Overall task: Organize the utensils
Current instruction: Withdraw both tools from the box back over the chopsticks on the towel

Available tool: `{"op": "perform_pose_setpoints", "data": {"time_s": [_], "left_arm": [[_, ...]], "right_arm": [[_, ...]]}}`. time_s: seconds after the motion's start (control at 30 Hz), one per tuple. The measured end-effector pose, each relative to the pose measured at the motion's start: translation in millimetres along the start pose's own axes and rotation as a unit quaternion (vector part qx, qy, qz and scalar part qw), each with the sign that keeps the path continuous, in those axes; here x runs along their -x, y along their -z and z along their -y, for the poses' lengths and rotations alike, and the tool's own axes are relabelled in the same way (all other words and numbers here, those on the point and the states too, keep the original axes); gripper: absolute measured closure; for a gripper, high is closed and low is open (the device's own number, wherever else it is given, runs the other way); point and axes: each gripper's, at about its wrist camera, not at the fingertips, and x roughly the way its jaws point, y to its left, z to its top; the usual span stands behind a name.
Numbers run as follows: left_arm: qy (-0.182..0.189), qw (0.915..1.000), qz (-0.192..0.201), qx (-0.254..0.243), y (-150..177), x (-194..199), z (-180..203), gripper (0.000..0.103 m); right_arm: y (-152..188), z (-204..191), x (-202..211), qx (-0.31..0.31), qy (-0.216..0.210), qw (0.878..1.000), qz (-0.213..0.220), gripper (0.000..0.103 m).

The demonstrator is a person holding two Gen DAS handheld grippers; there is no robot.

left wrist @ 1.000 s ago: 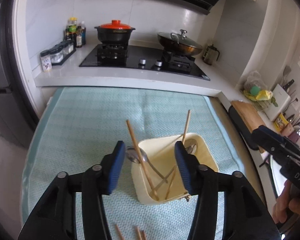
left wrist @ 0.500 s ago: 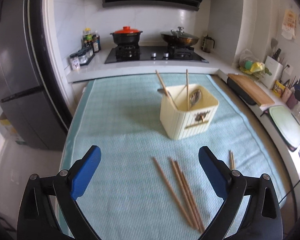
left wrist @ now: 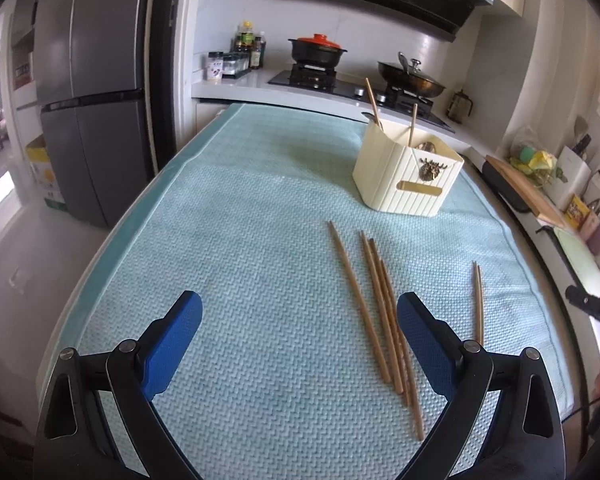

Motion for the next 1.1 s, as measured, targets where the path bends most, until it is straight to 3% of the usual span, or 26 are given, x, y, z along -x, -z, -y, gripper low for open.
{"op": "perform_pose_setpoints", "data": {"time_s": [0.23,0.4,0.73,0.83,1.1], "left_arm": [[-0.019,0.9998,-0.001,-0.003,14.6,-10.0,3.3,0.005],[0.004,0.9993,-0.035,-0.016,25.0,-20.2,9.4,0.005],[-0.01,0.9963,-0.083,-0.02,36.1,-37.5,11.1,0.004],[-0.006,0.9963,-0.085,-0.011,36.6,-38.6,7.3,0.004],[-0.001,0.9953,-0.096,-0.007,20.4,-62.9,11.6,0.004]], "right_arm": [[24.6,6.6,-11.4,-0.018,-0.009,1.0,-0.024,0.063],[27.1,2.6,-20.4,-0.018,-0.017,0.999,-0.028,0.064],[32.9,-5.6,-39.4,-0.012,-0.024,0.999,-0.047,0.064],[31.7,-8.2,-44.5,-0.01,-0.027,0.998,-0.051,0.069],[33.4,-13.9,-57.0,-0.005,-0.028,0.998,-0.063,0.07]]}}
